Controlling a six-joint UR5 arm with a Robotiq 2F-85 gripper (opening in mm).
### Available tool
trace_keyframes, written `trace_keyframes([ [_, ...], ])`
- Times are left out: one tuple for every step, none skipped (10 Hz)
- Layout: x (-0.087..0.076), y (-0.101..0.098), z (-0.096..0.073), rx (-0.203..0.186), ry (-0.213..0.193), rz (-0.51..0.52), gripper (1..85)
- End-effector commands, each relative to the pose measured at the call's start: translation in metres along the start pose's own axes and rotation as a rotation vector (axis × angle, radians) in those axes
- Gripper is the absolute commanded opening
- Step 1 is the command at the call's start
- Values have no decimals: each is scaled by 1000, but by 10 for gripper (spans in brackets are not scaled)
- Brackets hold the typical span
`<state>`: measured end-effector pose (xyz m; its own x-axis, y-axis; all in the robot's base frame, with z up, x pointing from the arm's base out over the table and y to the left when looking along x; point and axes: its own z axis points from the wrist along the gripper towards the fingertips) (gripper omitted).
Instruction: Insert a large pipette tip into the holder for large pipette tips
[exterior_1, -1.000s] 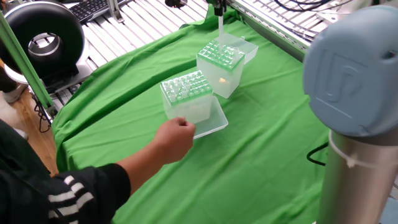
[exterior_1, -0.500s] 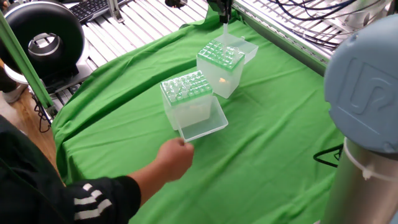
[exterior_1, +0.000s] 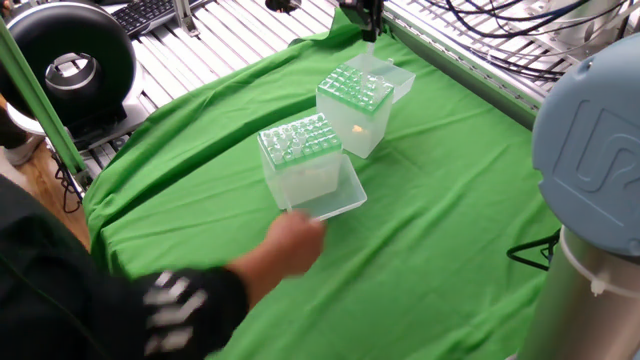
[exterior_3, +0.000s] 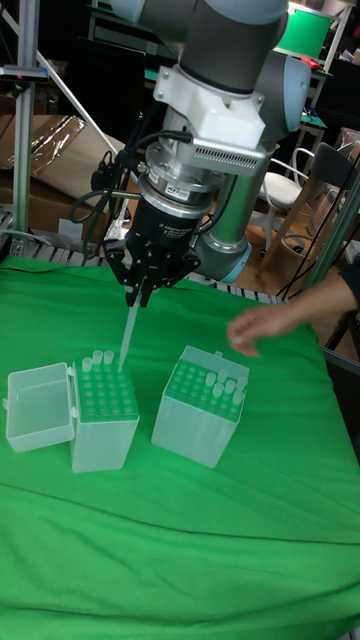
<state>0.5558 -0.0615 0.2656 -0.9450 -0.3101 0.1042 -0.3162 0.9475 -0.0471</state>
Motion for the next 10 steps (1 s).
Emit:
trace_keyframes([
  [6, 4, -11, -6, 13, -1, 7],
  [7, 5, -16, -8, 15, -1, 7],
  [5, 5, -16, -8, 9, 0, 7],
  [3, 4, -14, -6, 5, 0, 7],
  [3, 4, -13, -7, 1, 2, 7],
  [3, 3, -10, -4, -3, 2, 7],
  [4, 3, -10, -6, -5, 0, 7],
  [4, 3, -10, -7, -4, 0, 7],
  [4, 3, -9, -7, -4, 2, 7],
  [3, 3, -8, -6, -5, 2, 7],
])
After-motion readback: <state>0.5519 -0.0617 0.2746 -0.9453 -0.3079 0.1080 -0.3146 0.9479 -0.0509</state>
